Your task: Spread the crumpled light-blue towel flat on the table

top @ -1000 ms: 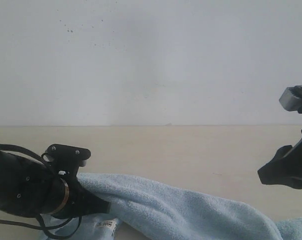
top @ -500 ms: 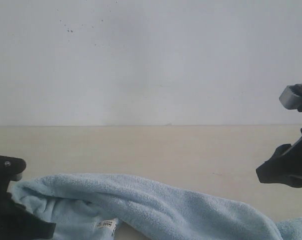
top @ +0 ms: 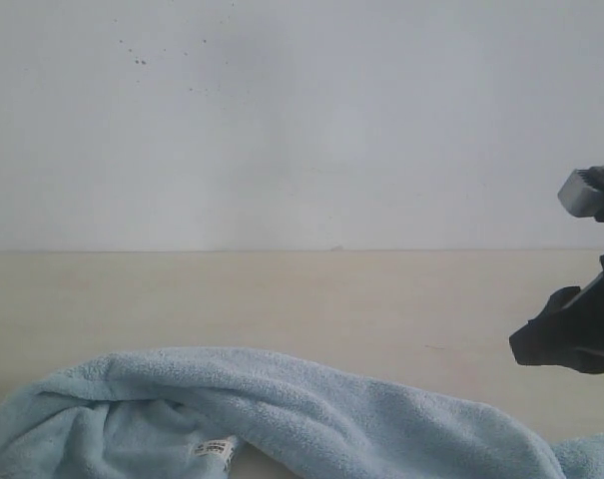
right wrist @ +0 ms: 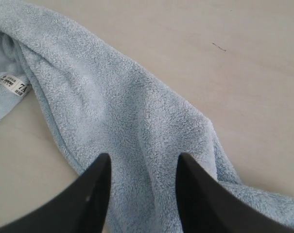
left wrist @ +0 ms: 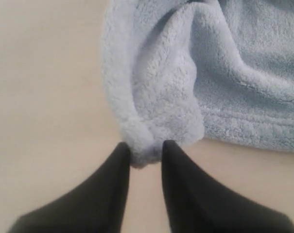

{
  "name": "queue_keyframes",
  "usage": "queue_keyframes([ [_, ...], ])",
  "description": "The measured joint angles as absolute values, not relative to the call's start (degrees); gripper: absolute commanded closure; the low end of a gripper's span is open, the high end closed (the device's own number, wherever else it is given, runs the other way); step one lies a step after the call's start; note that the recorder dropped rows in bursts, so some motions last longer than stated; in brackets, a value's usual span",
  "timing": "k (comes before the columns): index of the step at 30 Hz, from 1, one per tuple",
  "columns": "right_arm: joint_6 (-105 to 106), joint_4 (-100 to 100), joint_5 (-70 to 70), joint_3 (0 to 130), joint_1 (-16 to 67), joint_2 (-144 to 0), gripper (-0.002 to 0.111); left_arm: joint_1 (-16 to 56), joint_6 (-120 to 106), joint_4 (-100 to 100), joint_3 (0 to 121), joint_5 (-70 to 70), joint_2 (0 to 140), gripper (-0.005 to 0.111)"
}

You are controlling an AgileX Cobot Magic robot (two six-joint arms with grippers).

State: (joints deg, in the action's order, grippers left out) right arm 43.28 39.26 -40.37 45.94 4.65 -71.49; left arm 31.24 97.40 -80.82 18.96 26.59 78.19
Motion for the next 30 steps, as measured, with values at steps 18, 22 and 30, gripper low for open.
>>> queue_keyframes([
  [18, 43.41, 39.42, -41.68, 45.94, 4.65, -71.49, 0.066, 31.24, 98.81, -79.46, 19.32, 25.37, 71.00, 0.045],
  [22, 43.51, 39.68, -41.81, 45.94, 4.65, -71.49, 0.066, 31.11, 98.81, -79.06, 19.82, 27.46, 67.46, 0.047],
  [30, 44.07, 40.69, -41.92, 45.94, 4.65, -71.49, 0.066, 23.40, 98.26, -81.10, 20.49, 27.12, 70.30, 0.060],
])
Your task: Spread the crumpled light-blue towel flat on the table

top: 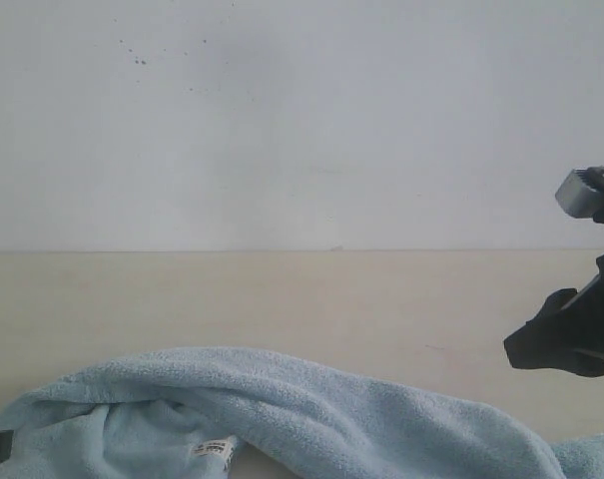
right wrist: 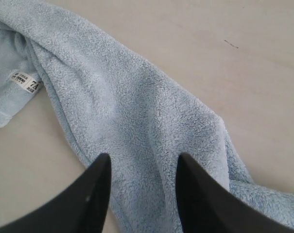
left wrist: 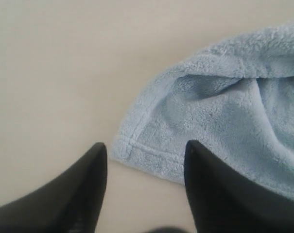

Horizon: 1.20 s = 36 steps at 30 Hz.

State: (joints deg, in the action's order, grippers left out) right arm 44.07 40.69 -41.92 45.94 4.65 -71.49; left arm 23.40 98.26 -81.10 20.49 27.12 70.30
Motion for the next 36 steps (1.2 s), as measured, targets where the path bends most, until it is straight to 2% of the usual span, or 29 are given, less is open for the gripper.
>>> queue_keyframes([
  [7, 44.75, 41.15, -42.30, 45.94, 4.65, -71.49, 0.066, 17.60, 97.62, -82.26, 26.25, 20.13, 82.36, 0.047],
  [13, 44.89, 41.28, -42.40, 45.94, 4.65, -71.49, 0.066, 17.41, 95.87, -82.59, 30.10, 20.63, 90.53, 0.047],
  [20, 45.01, 41.38, -42.40, 45.94, 4.65, -71.49, 0.066, 16.86, 95.67, -82.62, 30.37, 24.29, 93.32, 0.047],
  [28, 46.24, 42.39, -42.40, 45.94, 4.65, -71.49, 0.066, 8.12, 95.67, -83.95, 30.37, 16.55, 93.32, 0.047],
  [36, 46.36, 42.39, -42.51, 45.94, 4.65, -71.49, 0.066, 7.12, 95.67, -84.68, 32.48, 13.82, 99.40, 0.047],
])
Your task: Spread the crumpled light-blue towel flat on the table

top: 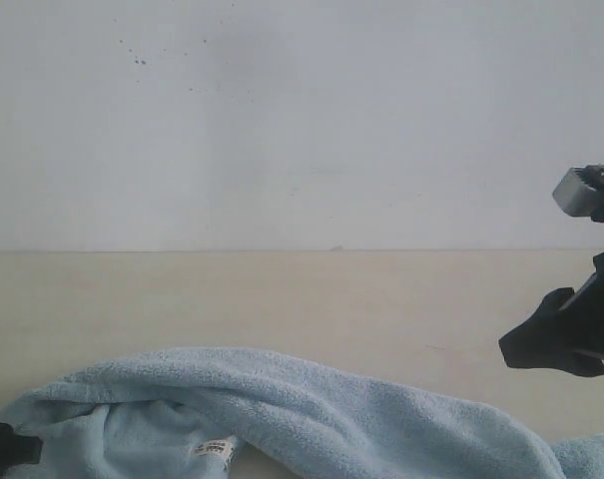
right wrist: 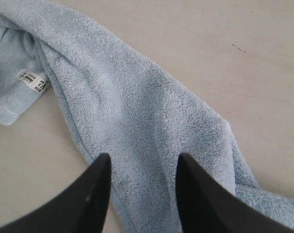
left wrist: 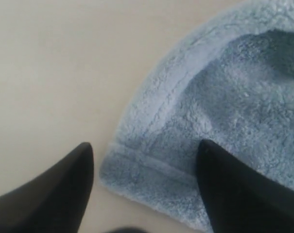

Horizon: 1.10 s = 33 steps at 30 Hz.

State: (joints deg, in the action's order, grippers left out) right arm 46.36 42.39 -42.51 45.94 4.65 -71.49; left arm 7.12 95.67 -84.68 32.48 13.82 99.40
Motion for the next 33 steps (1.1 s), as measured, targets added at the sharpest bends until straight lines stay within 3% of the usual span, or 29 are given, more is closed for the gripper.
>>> queue_keyframes([
  [4, 46.36, 42.39, -42.51, 45.94, 4.65, -71.49, 0.066, 7.12, 96.07, -84.88, 33.64, 13.82, 100.88, 0.048],
  [6, 46.36, 42.39, -42.51, 45.94, 4.65, -71.49, 0.066, 7.12, 96.29, -85.00, 33.99, 13.82, 101.60, 0.064],
  [7, 46.36, 42.39, -42.51, 45.94, 4.65, -71.49, 0.066, 7.12, 96.43, -85.00, 33.99, 13.48, 101.68, 0.080],
  [9, 46.49, 42.39, -42.51, 45.94, 4.65, -71.49, 0.066, 7.12, 96.43, -85.24, 34.12, 11.68, 101.68, 0.101],
  [10, 47.65, 42.39, -43.31, 45.94, 4.65, -71.49, 0.066, 7.12, 96.43, -85.27, 34.26, 10.91, 101.68, 0.103],
  [21, 35.26, 23.93, -48.85, 44.07, 4.92, -72.77, 0.066, 7.03, 95.26, -85.05, 32.91, 4.78, 96.19, 0.103],
  [27, 31.50, 16.30, -57.84, 43.94, 11.06, -72.77, 0.066, 7.03, 94.89, -85.05, 32.07, 0.76, 87.63, 0.103],
  [31, 26.13, 6.88, -61.02, 42.42, 16.12, -72.77, 0.048, 7.03, 93.91, -85.05, 31.56, -0.87, 80.77, 0.103],
  [33, 23.34, 3.31, -61.33, 40.41, 18.39, -72.77, 0.044, 7.03, 93.67, -85.05, 30.58, -1.40, 77.92, 0.103],
])
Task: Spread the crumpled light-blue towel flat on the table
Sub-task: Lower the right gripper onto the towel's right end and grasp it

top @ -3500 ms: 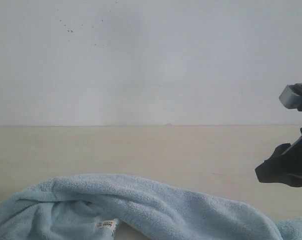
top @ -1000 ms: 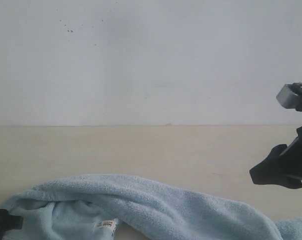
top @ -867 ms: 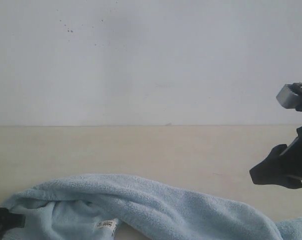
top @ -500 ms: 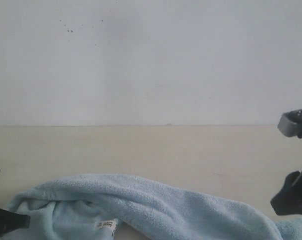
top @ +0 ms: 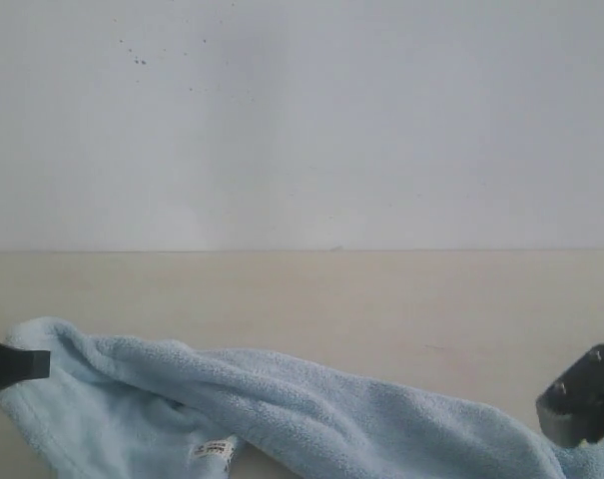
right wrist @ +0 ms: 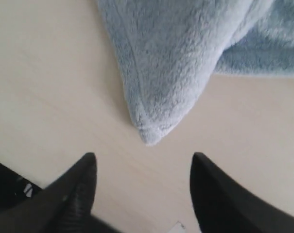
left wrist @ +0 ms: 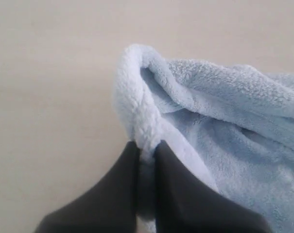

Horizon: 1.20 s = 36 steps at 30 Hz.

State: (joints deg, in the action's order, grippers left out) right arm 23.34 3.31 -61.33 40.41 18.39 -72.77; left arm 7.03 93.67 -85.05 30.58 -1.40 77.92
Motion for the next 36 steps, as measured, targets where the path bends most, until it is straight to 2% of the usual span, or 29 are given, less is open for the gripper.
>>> queue_keyframes([
  [10, 17.17, -1.15, -49.90, 29.02, 27.49, -72.77, 0.045, 7.03, 93.34, -85.05, 27.65, -5.19, 69.78, 0.103],
  [18, 14.18, -4.92, -40.58, 25.02, 27.97, -72.77, 0.045, 7.03, 93.34, -85.05, 27.52, -6.45, 69.50, 0.103],
  [28, 11.75, -8.55, -37.73, 25.02, 27.97, -72.91, 0.049, 7.03, 93.34, -85.05, 27.52, -7.19, 69.50, 0.103],
  [36, 11.01, -8.77, -36.78, 24.94, 27.97, -80.53, 0.049, 7.03, 93.34, -85.05, 27.52, -8.59, 69.50, 0.103],
])
